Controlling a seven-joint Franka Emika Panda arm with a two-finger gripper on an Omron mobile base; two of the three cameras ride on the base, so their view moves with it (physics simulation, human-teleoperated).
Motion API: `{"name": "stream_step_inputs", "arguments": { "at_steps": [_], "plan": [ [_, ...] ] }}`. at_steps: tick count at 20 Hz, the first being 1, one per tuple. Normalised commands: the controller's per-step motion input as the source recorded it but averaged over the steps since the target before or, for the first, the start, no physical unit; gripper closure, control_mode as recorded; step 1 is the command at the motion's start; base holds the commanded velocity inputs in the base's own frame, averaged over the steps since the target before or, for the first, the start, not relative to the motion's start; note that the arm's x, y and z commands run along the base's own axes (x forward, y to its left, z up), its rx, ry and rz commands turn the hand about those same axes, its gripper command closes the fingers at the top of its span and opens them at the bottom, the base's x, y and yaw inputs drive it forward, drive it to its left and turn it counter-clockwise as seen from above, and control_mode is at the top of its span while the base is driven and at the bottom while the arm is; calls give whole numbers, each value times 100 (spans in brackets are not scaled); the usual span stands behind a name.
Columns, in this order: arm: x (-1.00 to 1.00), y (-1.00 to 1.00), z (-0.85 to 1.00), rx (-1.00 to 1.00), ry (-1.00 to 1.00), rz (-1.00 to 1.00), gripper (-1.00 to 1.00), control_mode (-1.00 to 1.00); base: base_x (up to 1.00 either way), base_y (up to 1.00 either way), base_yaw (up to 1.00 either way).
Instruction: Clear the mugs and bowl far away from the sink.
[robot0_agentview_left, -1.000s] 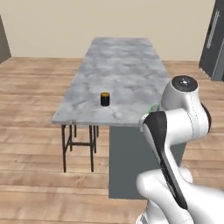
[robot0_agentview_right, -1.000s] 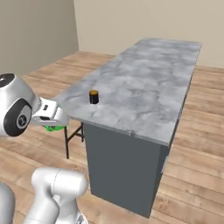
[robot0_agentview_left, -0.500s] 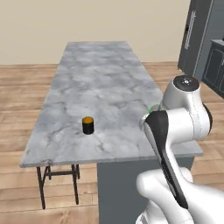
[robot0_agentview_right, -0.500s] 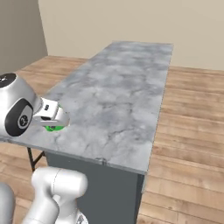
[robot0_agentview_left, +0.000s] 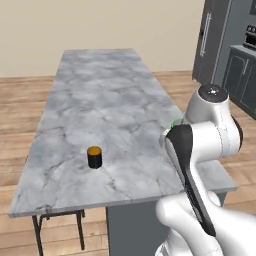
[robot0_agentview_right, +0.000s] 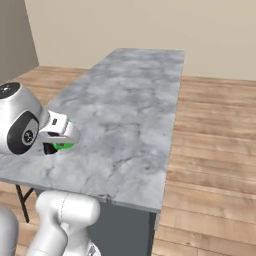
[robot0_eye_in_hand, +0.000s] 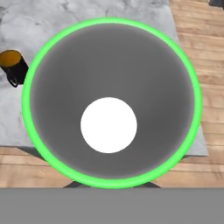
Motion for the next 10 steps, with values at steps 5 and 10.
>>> {"name": "stream_step_inputs", "arguments": {
  "at_steps": [5,10],
  "plan": [
    [0,0,0,0,0,0,100,100,38,34,-30],
    [0,0,0,0,0,0,100,100,9,45,-1]
  ]
}}
